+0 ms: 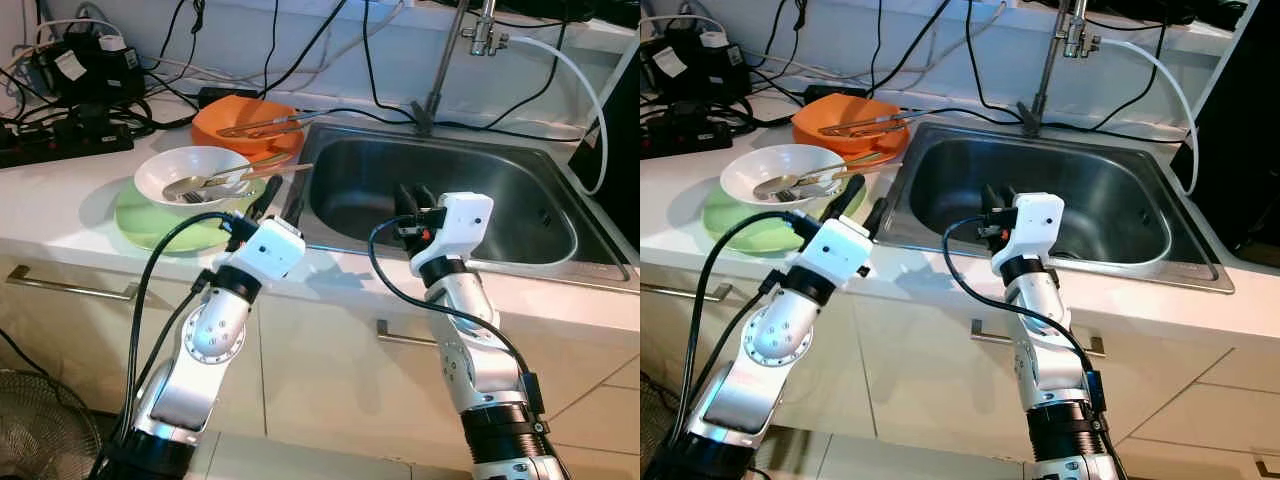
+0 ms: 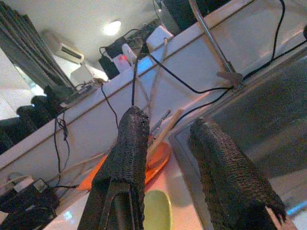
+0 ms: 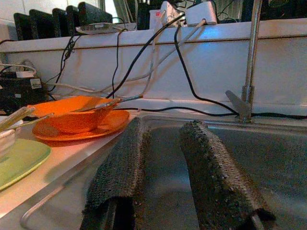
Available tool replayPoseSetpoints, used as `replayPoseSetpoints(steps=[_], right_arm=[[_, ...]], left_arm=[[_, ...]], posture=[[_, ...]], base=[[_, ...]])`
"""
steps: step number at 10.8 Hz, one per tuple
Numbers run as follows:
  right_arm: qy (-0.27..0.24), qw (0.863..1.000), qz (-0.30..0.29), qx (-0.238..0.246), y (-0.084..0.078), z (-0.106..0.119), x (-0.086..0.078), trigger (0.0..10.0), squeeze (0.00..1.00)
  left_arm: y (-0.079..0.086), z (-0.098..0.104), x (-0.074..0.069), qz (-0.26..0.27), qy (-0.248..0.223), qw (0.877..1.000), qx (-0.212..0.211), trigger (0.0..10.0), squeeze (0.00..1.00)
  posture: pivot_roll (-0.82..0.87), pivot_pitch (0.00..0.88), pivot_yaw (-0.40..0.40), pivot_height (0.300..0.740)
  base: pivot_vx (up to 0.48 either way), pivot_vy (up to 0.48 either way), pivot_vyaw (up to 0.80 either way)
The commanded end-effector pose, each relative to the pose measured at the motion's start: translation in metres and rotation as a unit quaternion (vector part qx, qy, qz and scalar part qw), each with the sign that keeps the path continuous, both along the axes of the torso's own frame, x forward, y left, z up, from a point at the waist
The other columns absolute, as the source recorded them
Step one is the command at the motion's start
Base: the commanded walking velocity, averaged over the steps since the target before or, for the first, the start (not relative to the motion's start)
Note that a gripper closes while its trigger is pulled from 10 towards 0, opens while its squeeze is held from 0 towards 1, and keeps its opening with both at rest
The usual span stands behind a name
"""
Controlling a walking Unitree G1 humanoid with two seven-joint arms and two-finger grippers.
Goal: Kitchen organization
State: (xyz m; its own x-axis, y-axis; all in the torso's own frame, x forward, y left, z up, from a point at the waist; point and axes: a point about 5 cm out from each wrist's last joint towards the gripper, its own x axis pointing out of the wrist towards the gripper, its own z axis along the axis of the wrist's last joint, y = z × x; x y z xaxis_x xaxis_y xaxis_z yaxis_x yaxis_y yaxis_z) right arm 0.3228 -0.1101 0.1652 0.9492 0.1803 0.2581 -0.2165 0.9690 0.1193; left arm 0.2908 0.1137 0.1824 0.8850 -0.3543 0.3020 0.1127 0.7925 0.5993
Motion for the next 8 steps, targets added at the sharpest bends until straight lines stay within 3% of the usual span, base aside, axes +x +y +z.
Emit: replayPoseSetpoints(steps=[1, 5, 8], right_arm=[[-0.006, 1.0, 0.001, 0.003, 0.0, 0.003, 0.001, 10.0, 0.0], [-0.005, 1.0, 0.006, 0.004, 0.002, 0.002, 0.002, 10.0, 0.0], [-0.006, 1.0, 0.012, 0.006, 0.005, 0.002, 0.002, 10.0, 0.0]], left_arm=[[-0.002, 0.003, 0.001, 0.001, -0.005, 1.0, 0.007, 10.0, 0.0], [0.014, -0.001, -0.007, 0.039, -0.021, 0.999, 0.026, 10.0, 0.0], [0.009, 0.0, -0.006, 0.038, -0.024, 0.999, 0.029, 10.0, 0.0]], posture=[[0.21, 0.006, -0.064, 0.74], [0.22, 0.0, -0.069, 0.74], [0.22, 0.0, -0.067, 0.74]], base=[[0.0, 0.0, 0.0], [0.0, 0.0, 0.0], [0.0, 0.0, 0.0]])
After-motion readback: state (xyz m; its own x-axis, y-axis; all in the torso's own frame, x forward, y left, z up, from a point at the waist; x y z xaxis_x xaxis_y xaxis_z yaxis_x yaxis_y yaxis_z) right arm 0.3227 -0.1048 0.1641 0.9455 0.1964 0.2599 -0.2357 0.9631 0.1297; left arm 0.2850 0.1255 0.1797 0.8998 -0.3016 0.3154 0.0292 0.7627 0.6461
